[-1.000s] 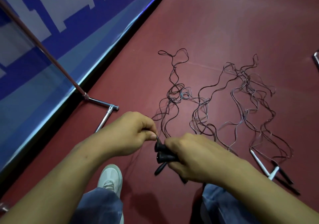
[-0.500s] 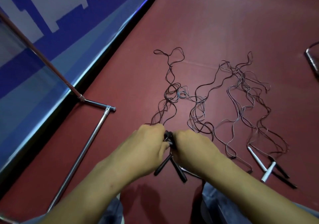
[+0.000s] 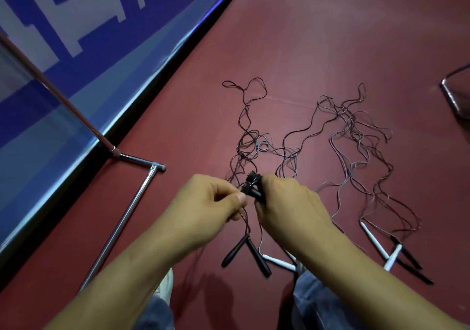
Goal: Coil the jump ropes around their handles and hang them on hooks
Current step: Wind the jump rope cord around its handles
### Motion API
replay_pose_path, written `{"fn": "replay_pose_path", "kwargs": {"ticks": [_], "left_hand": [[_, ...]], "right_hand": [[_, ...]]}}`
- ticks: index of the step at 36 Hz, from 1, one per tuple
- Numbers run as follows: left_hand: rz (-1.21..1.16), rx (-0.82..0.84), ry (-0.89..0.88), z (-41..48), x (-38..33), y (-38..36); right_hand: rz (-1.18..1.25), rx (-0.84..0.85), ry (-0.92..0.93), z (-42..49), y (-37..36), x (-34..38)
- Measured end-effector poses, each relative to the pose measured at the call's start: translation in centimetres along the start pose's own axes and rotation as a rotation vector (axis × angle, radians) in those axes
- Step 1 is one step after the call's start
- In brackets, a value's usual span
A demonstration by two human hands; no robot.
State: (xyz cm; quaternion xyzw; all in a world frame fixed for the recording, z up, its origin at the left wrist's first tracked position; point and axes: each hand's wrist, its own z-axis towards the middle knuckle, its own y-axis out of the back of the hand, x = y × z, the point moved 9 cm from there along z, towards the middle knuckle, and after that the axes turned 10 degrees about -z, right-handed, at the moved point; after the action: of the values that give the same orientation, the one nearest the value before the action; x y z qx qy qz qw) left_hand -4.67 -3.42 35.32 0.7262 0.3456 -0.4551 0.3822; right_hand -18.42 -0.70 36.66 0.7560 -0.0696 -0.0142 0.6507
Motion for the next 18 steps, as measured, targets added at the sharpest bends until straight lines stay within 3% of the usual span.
{"fn": "replay_pose_path", "kwargs": {"ticks": [4, 8, 12, 15, 18], "left_hand": [[0.641, -0.145, -0.551, -1.3, -3.7, -0.7], [0.806, -0.134, -0.802, -2.7, -4.6, -2.5], [0.649, -0.1, -0.817, -2.8, -4.9, -2.1], [0.447, -0.084, -0.676, -1.9, -4.2, -1.3], [0.245, 0.014, -0.421, -1.1, -2.5, -1.7]], "right_hand": [[0.016, 0.033, 0.002, 0.1, -0.4, -0.3], [0.103, 0.107, -0.02, 0.5, -1.1, -1.1], [0.242, 0.135, -0.021, 0.6, -1.2, -1.1], [0.299, 0.118, -0.001, 0.7, -0.7, -0.9], [0.344, 0.113, 0.004, 0.7, -0.3, -0.8]]}}
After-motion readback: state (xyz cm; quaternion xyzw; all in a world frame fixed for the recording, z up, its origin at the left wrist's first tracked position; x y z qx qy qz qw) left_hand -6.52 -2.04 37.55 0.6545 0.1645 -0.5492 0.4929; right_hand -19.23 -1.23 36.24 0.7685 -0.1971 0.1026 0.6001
